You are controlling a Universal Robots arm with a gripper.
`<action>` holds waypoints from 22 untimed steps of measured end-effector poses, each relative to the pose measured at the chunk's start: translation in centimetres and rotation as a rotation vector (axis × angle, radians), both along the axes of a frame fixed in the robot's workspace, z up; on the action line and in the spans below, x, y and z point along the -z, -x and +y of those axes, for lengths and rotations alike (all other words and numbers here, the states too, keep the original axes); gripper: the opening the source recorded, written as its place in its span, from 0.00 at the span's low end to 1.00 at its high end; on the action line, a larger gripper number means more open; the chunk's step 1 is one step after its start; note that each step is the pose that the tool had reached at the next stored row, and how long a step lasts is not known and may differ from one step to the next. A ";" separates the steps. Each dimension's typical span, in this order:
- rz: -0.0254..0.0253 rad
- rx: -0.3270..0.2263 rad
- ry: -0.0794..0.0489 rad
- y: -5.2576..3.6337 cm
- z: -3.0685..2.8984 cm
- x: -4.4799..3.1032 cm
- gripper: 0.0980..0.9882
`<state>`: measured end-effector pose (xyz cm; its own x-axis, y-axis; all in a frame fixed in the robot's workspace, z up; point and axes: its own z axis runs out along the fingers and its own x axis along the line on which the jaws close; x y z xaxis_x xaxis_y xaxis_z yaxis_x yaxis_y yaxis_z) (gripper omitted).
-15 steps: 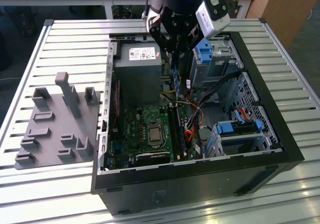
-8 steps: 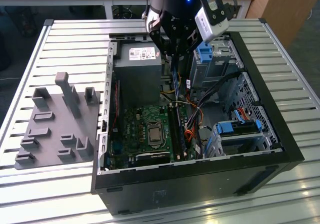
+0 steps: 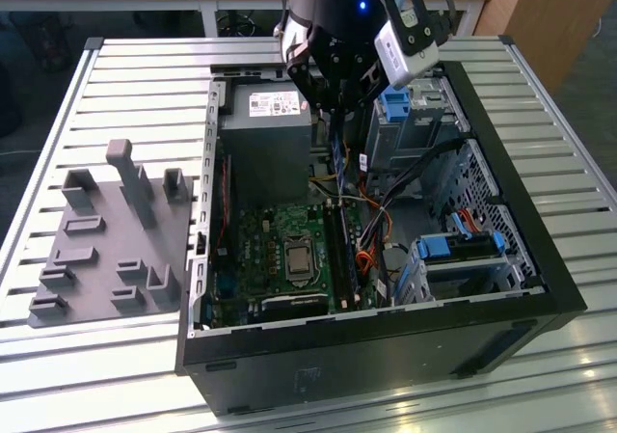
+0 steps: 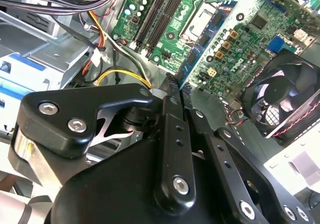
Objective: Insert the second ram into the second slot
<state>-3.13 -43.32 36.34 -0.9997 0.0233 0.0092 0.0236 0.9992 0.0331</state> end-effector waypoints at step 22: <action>0.0000 0.000 0.000 0.00 0.00 0.72 0.04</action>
<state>-3.13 -43.33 35.62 -0.9997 0.0234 0.0091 0.0237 0.9992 0.0328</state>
